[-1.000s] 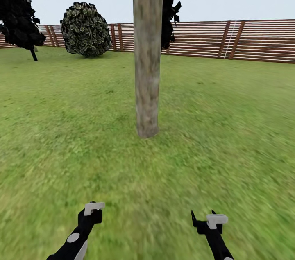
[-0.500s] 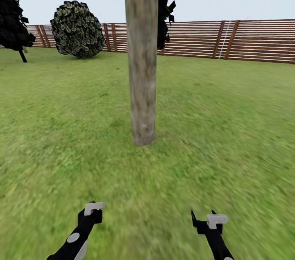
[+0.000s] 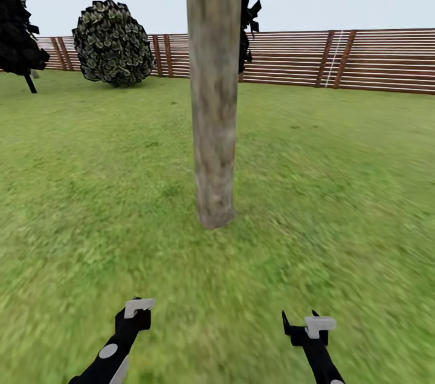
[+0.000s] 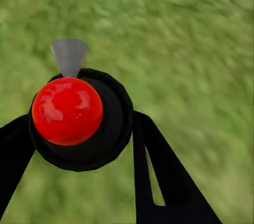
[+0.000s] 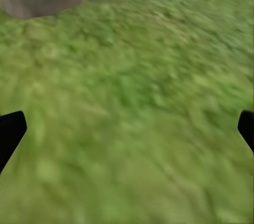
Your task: In the garden, pick up the pesticide atomizer on the floor and spray pesticide onto both trees until each tree trunk is fully covered.
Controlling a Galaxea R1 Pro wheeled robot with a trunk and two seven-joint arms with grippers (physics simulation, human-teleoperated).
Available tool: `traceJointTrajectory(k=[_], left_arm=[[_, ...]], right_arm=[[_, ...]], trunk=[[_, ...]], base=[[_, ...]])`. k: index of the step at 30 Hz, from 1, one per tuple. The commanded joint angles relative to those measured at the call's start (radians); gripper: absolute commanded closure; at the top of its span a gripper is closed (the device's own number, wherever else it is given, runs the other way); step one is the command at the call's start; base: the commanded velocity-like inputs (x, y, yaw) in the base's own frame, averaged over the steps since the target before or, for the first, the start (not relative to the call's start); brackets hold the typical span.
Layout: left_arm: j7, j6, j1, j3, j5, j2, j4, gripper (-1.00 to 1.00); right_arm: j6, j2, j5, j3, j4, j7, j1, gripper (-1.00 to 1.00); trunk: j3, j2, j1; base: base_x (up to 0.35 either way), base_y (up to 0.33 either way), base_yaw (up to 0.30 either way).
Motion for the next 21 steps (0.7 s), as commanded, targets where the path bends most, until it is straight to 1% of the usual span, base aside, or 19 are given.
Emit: traceJointTrajectory(k=[1,15,17,21], left_arm=[[-0.001,0.0,0.0,0.0,0.0,0.0,0.0,1.0],[-0.005,0.0,0.0,0.001,0.0,0.002,0.0,1.0],[-0.007,0.0,0.0,0.001,0.0,0.002,0.0,1.0],[-0.01,0.001,0.0,-0.001,-0.002,0.004,-0.011,1.0]], right_arm=[[0.0,0.0,0.0,0.0,0.0,0.0,0.0,-1.0],[-0.001,0.0,0.0,0.0,-0.001,0.001,0.0,-1.0],[-0.001,0.0,0.0,0.001,-0.002,0.002,0.0,-1.0],[-0.001,0.0,0.001,0.003,-0.006,0.007,0.0,-1.0]], trunk=[[0.0,0.0,0.0],[0.0,0.0,0.0],[0.0,0.0,0.0],[0.0,0.0,0.0]], base=[[0.335,0.001,0.0],[0.288,0.0,0.0],[0.186,0.0,0.0],[0.058,0.0,0.0]])
